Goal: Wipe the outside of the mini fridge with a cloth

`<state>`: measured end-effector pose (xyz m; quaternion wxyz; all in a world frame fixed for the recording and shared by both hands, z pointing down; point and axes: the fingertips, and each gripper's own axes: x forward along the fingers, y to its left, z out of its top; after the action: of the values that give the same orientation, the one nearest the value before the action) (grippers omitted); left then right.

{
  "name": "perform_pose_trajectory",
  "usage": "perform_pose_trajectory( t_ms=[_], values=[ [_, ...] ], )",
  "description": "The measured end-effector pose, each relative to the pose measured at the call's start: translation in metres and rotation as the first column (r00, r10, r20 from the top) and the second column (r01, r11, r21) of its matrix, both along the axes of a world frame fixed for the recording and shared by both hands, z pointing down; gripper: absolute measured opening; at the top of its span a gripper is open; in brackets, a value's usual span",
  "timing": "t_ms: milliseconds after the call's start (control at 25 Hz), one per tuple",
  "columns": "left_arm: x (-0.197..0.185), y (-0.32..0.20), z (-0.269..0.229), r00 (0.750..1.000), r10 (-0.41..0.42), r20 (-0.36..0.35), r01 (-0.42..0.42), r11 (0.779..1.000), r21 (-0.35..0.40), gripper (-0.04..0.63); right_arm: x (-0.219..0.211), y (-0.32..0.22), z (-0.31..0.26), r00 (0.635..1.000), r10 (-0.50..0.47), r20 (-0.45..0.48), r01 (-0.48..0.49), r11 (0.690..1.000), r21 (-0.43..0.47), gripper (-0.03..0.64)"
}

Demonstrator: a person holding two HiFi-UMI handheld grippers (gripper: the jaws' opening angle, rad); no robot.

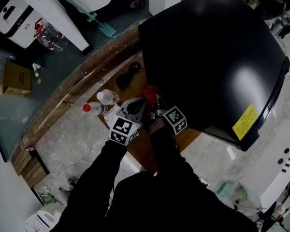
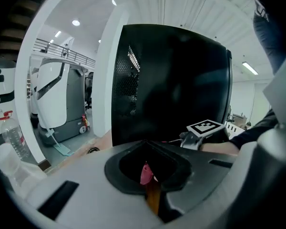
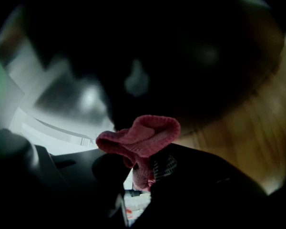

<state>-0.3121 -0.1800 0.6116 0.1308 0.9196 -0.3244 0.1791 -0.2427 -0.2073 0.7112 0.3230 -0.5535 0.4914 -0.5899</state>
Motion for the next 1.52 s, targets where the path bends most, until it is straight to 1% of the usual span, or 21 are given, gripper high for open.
perform_pose_trajectory(
  t_ms=[200, 280, 360, 480, 560, 640, 720, 800, 960, 1040, 1120, 1200, 1320, 1440, 1520],
  values=[
    [0.001, 0.008, 0.014, 0.999, 0.018, 0.032, -0.017, 0.999, -0.031, 0.005, 0.003, 0.002, 0.035, 1.000, 0.004, -0.022, -0.006, 0.998, -0.068, 0.086],
    [0.001, 0.013, 0.014, 0.999, 0.024, 0.036, -0.023, 0.999, -0.030, 0.005, 0.003, 0.003, 0.044, 1.000, 0.005, -0.026, -0.007, 0.996, -0.089, 0.087],
    [0.000, 0.015, 0.003, 1.000, 0.019, 0.019, -0.019, 1.000, -0.012, 0.005, 0.002, 0.004, 0.047, 0.999, -0.008, -0.033, 0.005, 0.995, -0.097, 0.086],
    [-0.001, 0.019, -0.025, 1.000, 0.002, -0.031, -0.001, 1.000, 0.022, 0.005, -0.003, 0.013, 0.032, 0.995, -0.070, -0.067, 0.065, 0.995, -0.074, 0.084],
    [0.000, 0.021, -0.046, 0.998, -0.003, -0.065, 0.006, 0.999, 0.046, 0.005, -0.010, 0.024, 0.008, 0.987, -0.122, -0.108, 0.119, 0.992, -0.034, 0.084],
    [0.001, 0.024, -0.069, 0.996, -0.003, -0.093, 0.009, 0.998, 0.068, 0.005, -0.016, 0.035, -0.028, 0.973, -0.168, -0.160, 0.173, 0.985, 0.019, 0.084],
    [0.000, 0.031, -0.095, 0.993, 0.005, -0.120, 0.007, 0.995, 0.098, 0.005, -0.021, 0.047, -0.072, 0.955, -0.198, -0.223, 0.221, 0.972, 0.084, 0.084],
    [0.000, 0.041, -0.120, 0.990, 0.019, -0.139, 0.000, 0.991, 0.132, 0.005, -0.022, 0.060, -0.118, 0.933, -0.208, -0.294, 0.260, 0.953, 0.153, 0.084],
    [0.010, 0.059, -0.168, 0.982, 0.068, -0.176, -0.033, 0.980, 0.198, 0.005, -0.006, 0.079, -0.198, 0.888, -0.161, -0.431, 0.293, 0.920, 0.261, 0.084],
    [0.017, 0.068, -0.194, 0.972, 0.097, -0.213, -0.049, 0.974, 0.220, 0.005, 0.006, 0.089, -0.235, 0.873, -0.119, -0.473, 0.291, 0.905, 0.309, 0.084],
    [0.027, 0.076, -0.219, 0.956, 0.132, -0.263, -0.070, 0.970, 0.232, 0.005, 0.021, 0.100, -0.268, 0.865, -0.060, -0.497, 0.267, 0.896, 0.356, 0.084],
    [0.036, 0.084, -0.239, 0.940, 0.168, -0.298, -0.093, 0.964, 0.249, 0.005, 0.035, 0.110, -0.294, 0.866, -0.003, -0.499, 0.227, 0.893, 0.390, 0.086],
    [0.053, 0.089, -0.256, 0.925, 0.214, -0.314, -0.126, 0.952, 0.279, 0.005, 0.056, 0.117, -0.313, 0.889, 0.050, -0.455, 0.163, 0.894, 0.417, 0.086],
    [0.072, 0.095, -0.261, 0.915, 0.252, -0.314, -0.155, 0.940, 0.303, 0.005, 0.074, 0.121, -0.320, 0.918, 0.073, -0.389, 0.112, 0.894, 0.433, 0.084],
    [0.081, 0.098, -0.256, 0.916, 0.259, -0.307, -0.165, 0.939, 0.302, 0.005, 0.081, 0.123, -0.314, 0.946, 0.070, -0.315, 0.078, 0.898, 0.433, 0.084]
  ],
)
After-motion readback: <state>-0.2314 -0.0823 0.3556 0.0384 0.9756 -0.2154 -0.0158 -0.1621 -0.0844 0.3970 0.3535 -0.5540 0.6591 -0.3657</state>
